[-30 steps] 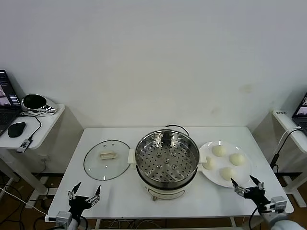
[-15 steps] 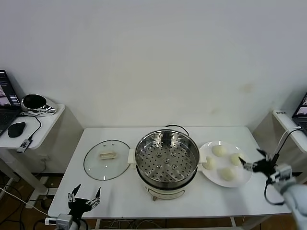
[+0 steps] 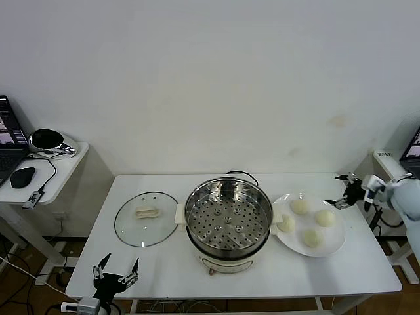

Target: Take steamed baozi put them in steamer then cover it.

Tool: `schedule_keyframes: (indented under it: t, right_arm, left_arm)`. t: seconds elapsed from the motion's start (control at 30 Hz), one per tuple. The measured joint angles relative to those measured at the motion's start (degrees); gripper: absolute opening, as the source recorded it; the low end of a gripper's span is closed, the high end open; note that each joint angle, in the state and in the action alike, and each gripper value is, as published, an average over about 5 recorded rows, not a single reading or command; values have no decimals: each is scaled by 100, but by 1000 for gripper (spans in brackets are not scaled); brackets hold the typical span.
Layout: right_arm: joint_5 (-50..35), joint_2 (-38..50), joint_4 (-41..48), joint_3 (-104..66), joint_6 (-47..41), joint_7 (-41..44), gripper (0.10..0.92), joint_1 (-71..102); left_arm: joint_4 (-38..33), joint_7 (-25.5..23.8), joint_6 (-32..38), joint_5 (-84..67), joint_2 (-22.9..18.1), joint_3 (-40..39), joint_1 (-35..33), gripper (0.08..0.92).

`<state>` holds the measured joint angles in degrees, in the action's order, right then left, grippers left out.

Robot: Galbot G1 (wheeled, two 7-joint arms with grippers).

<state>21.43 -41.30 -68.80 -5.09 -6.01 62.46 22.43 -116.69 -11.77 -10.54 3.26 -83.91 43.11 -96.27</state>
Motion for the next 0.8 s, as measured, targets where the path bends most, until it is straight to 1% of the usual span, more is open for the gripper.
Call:
schedule_keyframes:
  t: [0.17, 0.37, 0.8]
  right_arm:
    - [506, -331, 676, 695, 343, 296, 823, -637]
    - [1000, -715, 1294, 1121, 628, 496, 823, -1026]
    - [1603, -1350, 2188, 1363, 951, 405, 823, -1346]
  left_arm:
    - [-133, 2, -20, 47, -52, -6, -79, 823]
    - [-196, 4, -41, 104, -103, -38, -159, 823]
    - [-245, 24, -43, 133, -135, -42, -279, 823]
